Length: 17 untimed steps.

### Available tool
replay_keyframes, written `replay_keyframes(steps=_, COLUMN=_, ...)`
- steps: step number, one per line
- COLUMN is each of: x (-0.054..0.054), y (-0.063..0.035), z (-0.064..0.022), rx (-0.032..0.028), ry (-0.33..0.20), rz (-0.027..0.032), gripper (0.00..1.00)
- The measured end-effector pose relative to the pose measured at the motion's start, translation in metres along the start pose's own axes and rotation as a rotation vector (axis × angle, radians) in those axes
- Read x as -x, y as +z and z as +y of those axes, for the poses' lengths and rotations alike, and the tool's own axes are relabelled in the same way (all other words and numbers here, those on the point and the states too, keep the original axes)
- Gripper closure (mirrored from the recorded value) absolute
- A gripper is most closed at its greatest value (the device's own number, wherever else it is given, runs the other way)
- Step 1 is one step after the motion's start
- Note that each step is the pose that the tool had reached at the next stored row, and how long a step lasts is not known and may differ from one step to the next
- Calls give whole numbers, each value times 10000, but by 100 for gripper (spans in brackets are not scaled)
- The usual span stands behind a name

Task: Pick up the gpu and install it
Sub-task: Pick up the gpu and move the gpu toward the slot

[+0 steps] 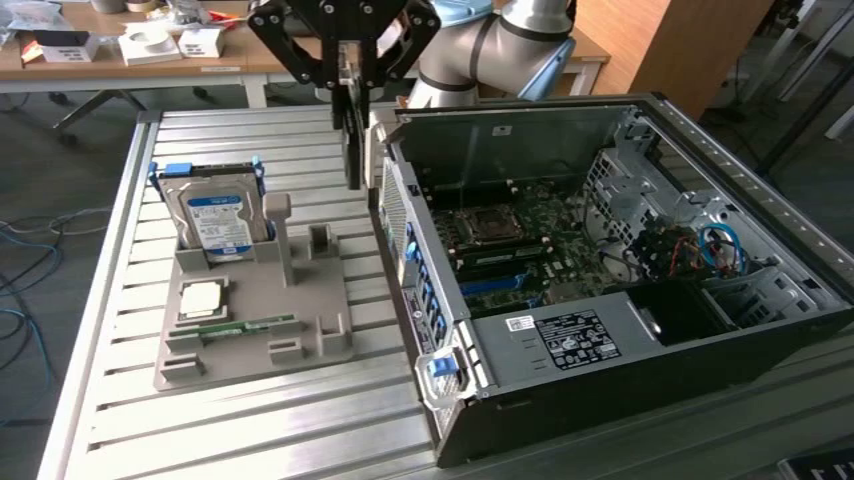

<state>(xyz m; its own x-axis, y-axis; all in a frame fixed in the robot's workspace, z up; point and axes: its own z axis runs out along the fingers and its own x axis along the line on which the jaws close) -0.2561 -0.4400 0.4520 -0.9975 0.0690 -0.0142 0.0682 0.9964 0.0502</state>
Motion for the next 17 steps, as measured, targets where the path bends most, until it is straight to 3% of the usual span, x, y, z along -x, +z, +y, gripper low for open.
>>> replay_keyframes(steps=17, x=293, y=7, z=20, rx=-1, ry=202, rz=-10, gripper=74)
